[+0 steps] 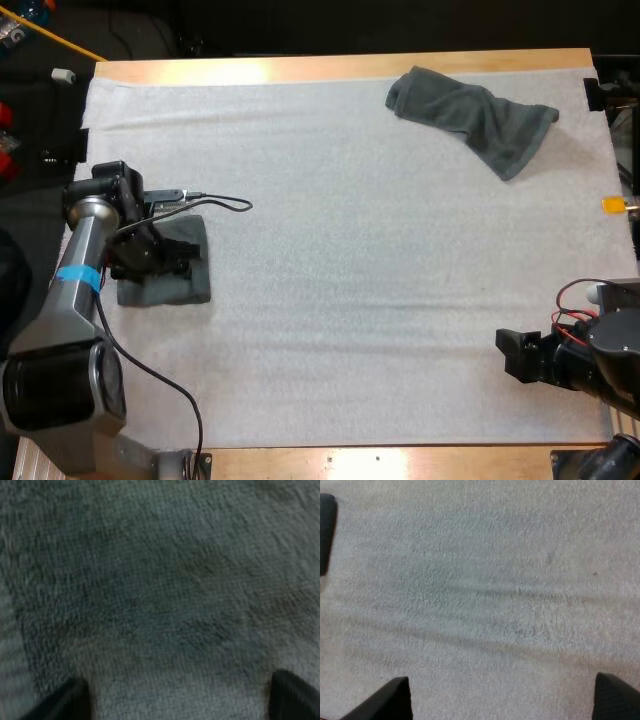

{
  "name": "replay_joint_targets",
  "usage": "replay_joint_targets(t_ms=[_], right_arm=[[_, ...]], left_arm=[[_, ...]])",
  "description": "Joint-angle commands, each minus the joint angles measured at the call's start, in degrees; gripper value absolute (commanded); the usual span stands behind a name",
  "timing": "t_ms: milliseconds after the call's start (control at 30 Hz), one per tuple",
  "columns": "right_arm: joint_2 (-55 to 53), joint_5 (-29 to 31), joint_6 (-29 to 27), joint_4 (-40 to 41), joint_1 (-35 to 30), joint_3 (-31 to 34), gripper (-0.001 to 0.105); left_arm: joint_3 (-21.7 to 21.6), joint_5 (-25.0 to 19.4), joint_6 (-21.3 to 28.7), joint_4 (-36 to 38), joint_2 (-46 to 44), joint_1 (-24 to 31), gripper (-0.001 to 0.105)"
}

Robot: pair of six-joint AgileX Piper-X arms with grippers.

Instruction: Pick towel from pile, fold and stack

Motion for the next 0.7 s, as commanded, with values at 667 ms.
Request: replay_joint_targets(t_ms=[667], right_arm=[[0.0,3.9,-1.7,0.1,0.1,-0.3,0.071]], left_arm=[[0.4,7.1,0.4,-3.7,-11.0,0.2,0.069]])
